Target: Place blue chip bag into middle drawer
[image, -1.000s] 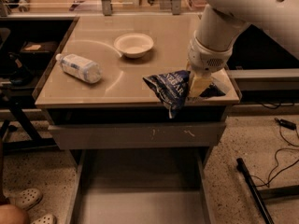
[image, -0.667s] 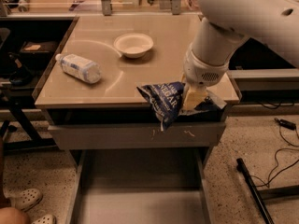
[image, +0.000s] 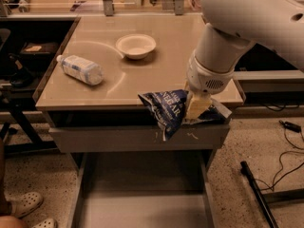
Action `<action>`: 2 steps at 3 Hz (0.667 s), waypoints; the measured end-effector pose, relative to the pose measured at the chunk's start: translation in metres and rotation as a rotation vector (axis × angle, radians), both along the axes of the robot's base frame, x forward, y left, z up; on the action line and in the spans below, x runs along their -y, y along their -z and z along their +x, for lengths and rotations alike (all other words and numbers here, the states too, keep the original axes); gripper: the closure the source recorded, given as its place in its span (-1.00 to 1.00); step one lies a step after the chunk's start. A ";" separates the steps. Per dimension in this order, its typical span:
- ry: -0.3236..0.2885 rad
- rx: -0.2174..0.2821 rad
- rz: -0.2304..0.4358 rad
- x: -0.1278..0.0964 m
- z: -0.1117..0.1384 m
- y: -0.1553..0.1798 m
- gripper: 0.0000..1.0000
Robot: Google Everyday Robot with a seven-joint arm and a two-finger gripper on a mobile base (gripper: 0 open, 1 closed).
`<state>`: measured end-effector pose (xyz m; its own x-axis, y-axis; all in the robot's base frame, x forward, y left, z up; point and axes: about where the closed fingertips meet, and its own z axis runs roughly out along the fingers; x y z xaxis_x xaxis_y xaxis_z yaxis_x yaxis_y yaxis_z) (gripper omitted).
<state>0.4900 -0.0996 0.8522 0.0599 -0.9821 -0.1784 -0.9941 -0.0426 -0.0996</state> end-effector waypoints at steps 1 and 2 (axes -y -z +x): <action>0.041 -0.052 0.034 -0.011 -0.029 0.025 1.00; 0.075 -0.156 0.074 -0.021 -0.056 0.091 1.00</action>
Offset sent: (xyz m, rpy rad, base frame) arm -0.0848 0.0331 -0.1767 0.1300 0.2934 -0.1211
